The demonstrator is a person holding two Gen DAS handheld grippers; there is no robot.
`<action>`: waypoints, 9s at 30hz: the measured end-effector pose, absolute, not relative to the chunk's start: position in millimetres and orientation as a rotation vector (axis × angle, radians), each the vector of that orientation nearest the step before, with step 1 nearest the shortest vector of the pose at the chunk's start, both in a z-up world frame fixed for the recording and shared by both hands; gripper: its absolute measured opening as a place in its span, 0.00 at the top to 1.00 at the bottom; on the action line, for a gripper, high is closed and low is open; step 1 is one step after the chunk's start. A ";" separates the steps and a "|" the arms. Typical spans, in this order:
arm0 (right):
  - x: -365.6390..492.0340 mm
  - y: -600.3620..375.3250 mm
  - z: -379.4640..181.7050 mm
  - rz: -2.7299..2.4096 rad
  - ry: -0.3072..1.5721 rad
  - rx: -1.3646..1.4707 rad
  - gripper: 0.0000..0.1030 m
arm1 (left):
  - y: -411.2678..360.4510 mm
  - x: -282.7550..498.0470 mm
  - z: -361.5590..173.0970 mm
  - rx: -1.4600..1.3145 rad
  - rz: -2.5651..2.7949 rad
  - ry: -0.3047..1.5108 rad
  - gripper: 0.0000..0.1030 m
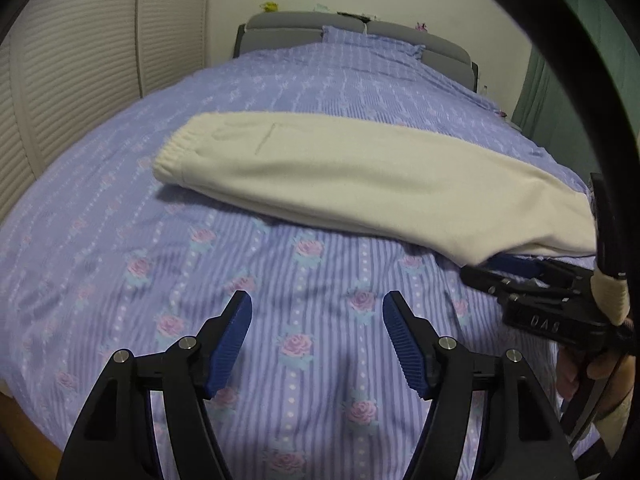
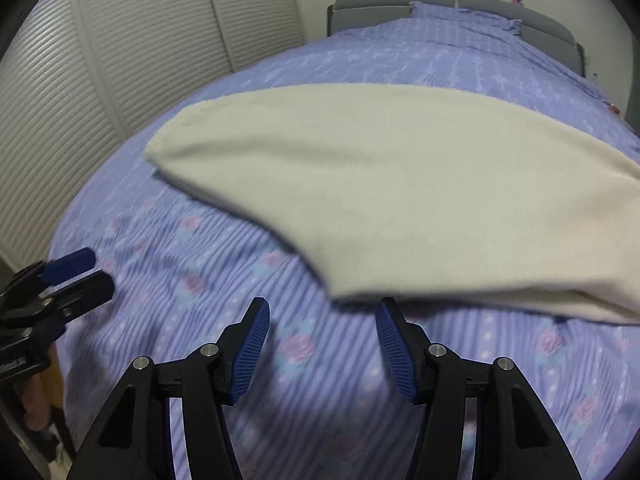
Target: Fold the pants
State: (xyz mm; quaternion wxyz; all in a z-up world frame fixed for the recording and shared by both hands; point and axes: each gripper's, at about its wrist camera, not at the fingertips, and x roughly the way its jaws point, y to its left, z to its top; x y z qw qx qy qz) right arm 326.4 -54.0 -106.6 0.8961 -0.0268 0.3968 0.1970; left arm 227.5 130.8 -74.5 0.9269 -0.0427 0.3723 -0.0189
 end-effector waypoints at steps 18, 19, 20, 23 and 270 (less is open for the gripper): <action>334.7 -32.5 -112.0 0.435 0.785 -0.175 0.73 | 140.0 240.2 -82.9 -0.145 0.014 0.792 0.32; 332.3 -33.9 -111.2 0.429 0.779 -0.183 0.85 | 141.1 239.2 -82.6 -0.153 0.015 0.792 0.32; 328.6 -36.4 -109.8 0.434 0.775 -0.188 0.87 | 141.6 238.3 -82.2 -0.159 0.018 0.793 0.32; 319.8 -39.2 -102.4 0.448 0.760 -0.194 0.90 | 142.5 236.4 -82.6 -0.166 0.018 0.798 0.32; 395.5 -49.6 -64.8 0.234 1.187 -0.085 0.78 | 19.2 605.4 -93.5 -0.171 -0.719 1.275 0.35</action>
